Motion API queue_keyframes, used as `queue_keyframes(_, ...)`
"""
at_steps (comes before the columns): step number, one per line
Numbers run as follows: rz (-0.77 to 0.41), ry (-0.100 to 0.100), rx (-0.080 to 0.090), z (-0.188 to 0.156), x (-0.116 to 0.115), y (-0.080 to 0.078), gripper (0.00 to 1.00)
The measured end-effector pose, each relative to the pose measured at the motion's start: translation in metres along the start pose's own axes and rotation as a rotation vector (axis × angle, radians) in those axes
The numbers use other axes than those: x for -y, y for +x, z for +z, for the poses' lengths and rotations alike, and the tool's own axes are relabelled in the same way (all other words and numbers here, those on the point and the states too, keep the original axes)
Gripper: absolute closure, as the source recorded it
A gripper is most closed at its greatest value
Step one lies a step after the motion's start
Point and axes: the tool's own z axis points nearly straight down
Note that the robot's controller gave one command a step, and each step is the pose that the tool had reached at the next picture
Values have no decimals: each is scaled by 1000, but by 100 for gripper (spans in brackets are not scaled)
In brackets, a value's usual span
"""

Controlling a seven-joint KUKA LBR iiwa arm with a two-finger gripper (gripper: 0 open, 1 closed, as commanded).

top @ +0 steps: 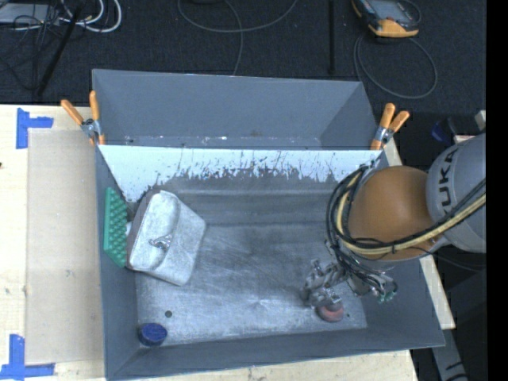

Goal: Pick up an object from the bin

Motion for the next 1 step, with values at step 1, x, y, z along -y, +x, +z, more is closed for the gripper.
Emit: queue_keyframes(1, 1, 0, 0, 0, 0, 0, 0)
